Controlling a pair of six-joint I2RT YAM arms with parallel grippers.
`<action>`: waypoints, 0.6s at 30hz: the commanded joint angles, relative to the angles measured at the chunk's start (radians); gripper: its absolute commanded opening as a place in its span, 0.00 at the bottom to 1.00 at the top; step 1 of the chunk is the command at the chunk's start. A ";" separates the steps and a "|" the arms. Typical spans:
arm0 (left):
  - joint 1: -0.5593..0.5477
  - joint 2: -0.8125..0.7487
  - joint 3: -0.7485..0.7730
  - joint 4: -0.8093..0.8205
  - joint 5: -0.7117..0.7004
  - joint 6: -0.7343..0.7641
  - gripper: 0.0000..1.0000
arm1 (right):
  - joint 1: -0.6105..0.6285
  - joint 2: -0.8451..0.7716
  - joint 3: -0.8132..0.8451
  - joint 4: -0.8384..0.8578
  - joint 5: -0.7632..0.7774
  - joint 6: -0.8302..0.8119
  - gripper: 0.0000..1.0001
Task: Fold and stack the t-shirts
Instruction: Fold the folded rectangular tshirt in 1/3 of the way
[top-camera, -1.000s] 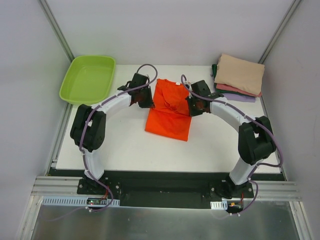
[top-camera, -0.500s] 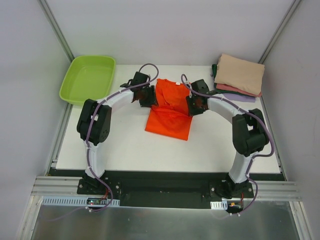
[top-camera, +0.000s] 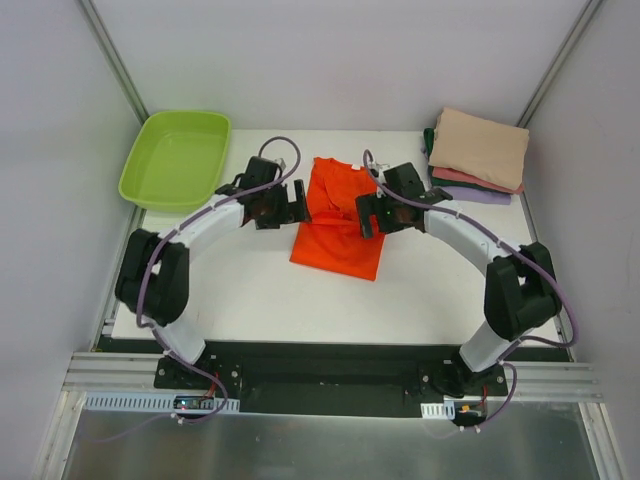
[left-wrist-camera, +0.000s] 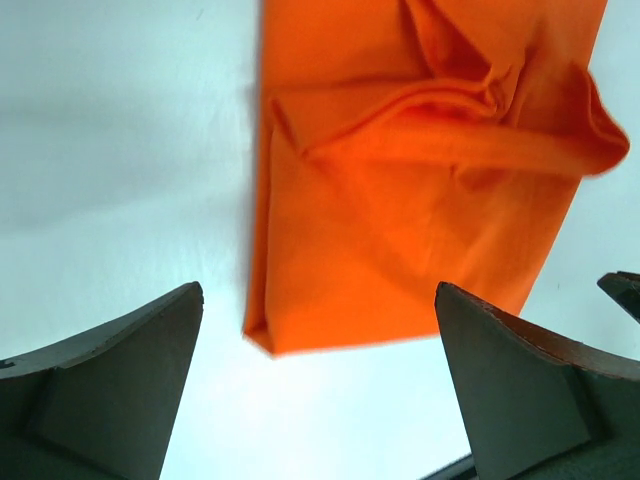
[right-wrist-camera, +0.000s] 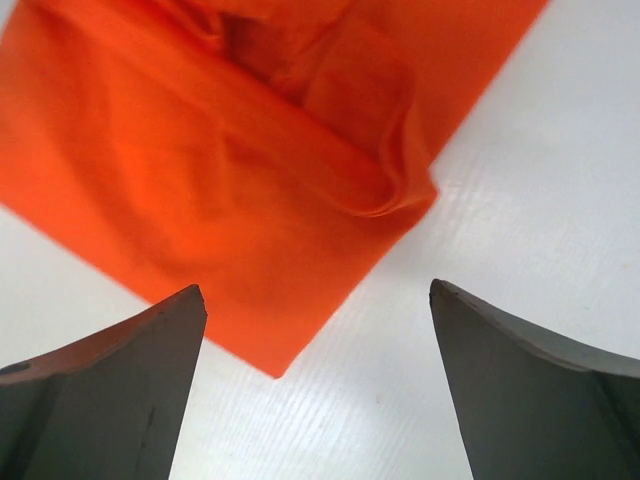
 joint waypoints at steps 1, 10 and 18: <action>0.008 -0.216 -0.178 0.005 -0.104 -0.056 0.99 | 0.063 -0.046 -0.044 0.060 -0.139 -0.006 0.96; 0.011 -0.528 -0.522 -0.006 -0.248 -0.206 0.99 | 0.171 0.218 0.152 0.087 -0.187 0.041 0.96; 0.013 -0.597 -0.576 -0.023 -0.245 -0.229 0.99 | 0.121 0.424 0.399 0.087 -0.112 0.086 0.96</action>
